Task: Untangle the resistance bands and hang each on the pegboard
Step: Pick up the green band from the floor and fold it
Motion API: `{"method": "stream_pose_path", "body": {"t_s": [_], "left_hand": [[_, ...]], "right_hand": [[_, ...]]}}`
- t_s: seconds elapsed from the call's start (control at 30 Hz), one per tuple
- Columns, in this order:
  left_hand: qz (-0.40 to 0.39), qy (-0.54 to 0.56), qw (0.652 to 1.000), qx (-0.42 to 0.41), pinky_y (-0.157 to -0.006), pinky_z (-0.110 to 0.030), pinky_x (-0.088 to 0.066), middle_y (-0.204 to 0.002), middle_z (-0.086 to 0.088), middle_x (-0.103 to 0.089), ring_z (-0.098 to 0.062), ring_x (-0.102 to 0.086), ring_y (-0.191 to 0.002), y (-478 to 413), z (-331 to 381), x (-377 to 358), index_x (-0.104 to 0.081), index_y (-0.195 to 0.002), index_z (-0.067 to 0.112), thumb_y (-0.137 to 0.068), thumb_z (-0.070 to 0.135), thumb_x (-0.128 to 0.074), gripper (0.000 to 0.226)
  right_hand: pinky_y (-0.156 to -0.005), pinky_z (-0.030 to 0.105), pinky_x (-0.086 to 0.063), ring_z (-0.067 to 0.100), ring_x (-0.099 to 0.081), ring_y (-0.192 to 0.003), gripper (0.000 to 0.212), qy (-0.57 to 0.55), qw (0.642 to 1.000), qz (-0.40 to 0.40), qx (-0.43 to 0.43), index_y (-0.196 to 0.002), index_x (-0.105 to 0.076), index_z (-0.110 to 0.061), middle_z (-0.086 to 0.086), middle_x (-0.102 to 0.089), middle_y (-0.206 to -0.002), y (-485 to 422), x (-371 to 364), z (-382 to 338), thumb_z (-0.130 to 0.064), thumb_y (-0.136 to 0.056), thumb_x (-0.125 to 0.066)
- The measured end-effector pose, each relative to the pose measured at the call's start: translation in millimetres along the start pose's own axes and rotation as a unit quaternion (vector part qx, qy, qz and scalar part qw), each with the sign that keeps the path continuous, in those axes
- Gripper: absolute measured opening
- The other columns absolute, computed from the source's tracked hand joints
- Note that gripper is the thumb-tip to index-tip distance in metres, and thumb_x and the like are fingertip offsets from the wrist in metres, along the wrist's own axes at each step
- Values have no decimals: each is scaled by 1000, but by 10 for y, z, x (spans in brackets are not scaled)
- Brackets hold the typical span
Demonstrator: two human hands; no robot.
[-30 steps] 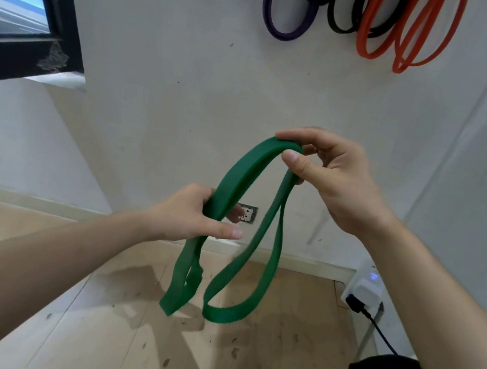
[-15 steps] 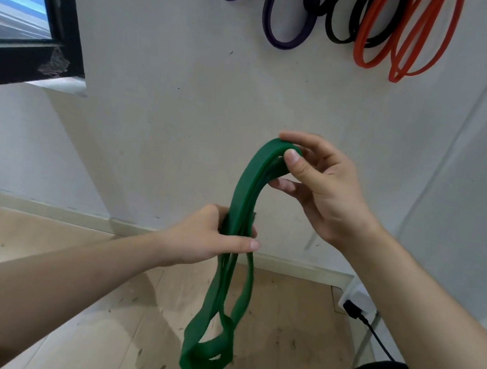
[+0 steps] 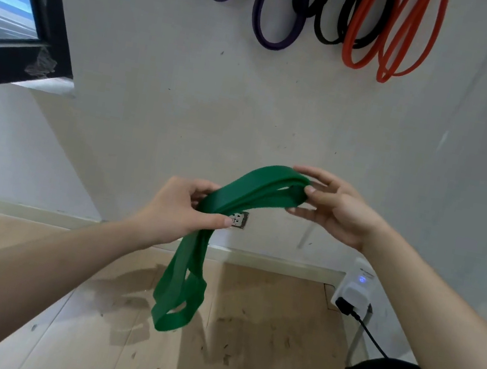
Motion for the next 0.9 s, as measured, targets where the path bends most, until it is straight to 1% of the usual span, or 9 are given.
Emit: {"method": "stream_pose_path", "body": {"t_s": [0.13, 0.23, 0.4, 0.47, 0.53, 0.6, 0.67, 0.77, 0.9], "left_hand": [[-8, -4, 1000, -8, -74, -20, -56, -87, 10, -79, -7, -74, -81, -9, 21, 52, -77, -99, 23, -75, 20, -88, 26], [-9, -26, 1000, -11, -81, -42, -61, -85, -1, -79, -23, -74, -82, -24, 20, 83, -79, -98, 20, -76, 19, -88, 25], [-61, -59, 996, -42, -70, -50, -57, -78, -9, -76, -26, -70, -69, -9, 37, 89, -80, -98, 18, -79, 15, -85, 20], [-75, -55, 994, -49, -70, -43, -58, -82, -6, -78, -23, -72, -72, 4, 71, 80, -80, -101, 17, -80, 10, -83, 22], [-77, -52, 994, -52, -70, -37, -59, -82, -2, -78, -20, -73, -73, 13, 85, 91, -80, -100, 16, -81, 8, -83, 22], [-82, -53, 994, -47, -70, -33, -59, -84, -1, -78, -20, -75, -76, 26, 70, 111, -79, -100, 16, -80, 11, -84, 21], [-93, -52, 994, -39, -74, -25, -57, -89, 2, -79, -15, -76, -82, 49, 40, 119, -77, -105, 17, -78, 15, -86, 28], [-105, -52, 993, -16, -85, -28, -59, -96, 1, -79, -12, -76, -88, 69, -14, 99, -72, -112, 15, -74, 14, -89, 41], [-123, -54, 991, -28, -83, -30, -61, -86, 4, -77, -15, -75, -84, 74, -21, 57, -71, -103, 14, -76, 4, -85, 32]], "right_hand": [[-105, 48, -52, 28, -61, -126, 51, 179, 982, -34, -49, -134, -59, -20, 8, -66, -132, -24, 8, 134, 5, -89, -58], [-106, 36, -48, 15, -54, -131, 67, 282, 959, -33, 7, -137, -56, -34, -6, -62, -136, -1, -162, 37, -12, -75, -69], [-115, 25, -29, 6, -44, -135, 92, 507, 851, -120, 73, -153, -37, -35, -12, -52, -144, 43, -794, 16, -35, -75, -87], [-107, 26, -43, 8, -56, -120, 81, 527, 836, -138, 66, -145, -48, -28, -7, -61, -134, 7, -954, 113, -34, -75, -88], [-89, 37, -54, 15, -66, -95, 49, 520, 841, -132, 70, -120, -66, -19, 0, -71, -106, -33, -1009, 141, -30, -77, -86], [-74, 43, -52, 18, -65, -75, 28, 506, 851, -126, 63, -99, -70, -13, 7, -70, -84, -58, -998, 115, -28, -79, -84], [-60, 36, -44, 12, -56, -61, 23, 502, 853, -126, 61, -84, -69, -14, 2, -62, -68, -45, -977, 71, -31, -79, -84], [-56, 26, -41, 9, -54, -56, 24, 499, 855, -119, 76, -86, -73, -18, 1, -63, -65, 14, -952, -12, -37, -77, -85], [-58, 27, -43, 11, -57, -60, 24, 458, 875, -111, 114, -90, -74, -14, 7, -67, -71, 50, -957, -96, -31, -79, -85]]}}
Point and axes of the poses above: each hand's wrist, its own y-axis away from the middle knuckle, its own x-axis out of the back of the hand, z = x × y, the point moved 3 cm from there along -y, towards the middle knuckle
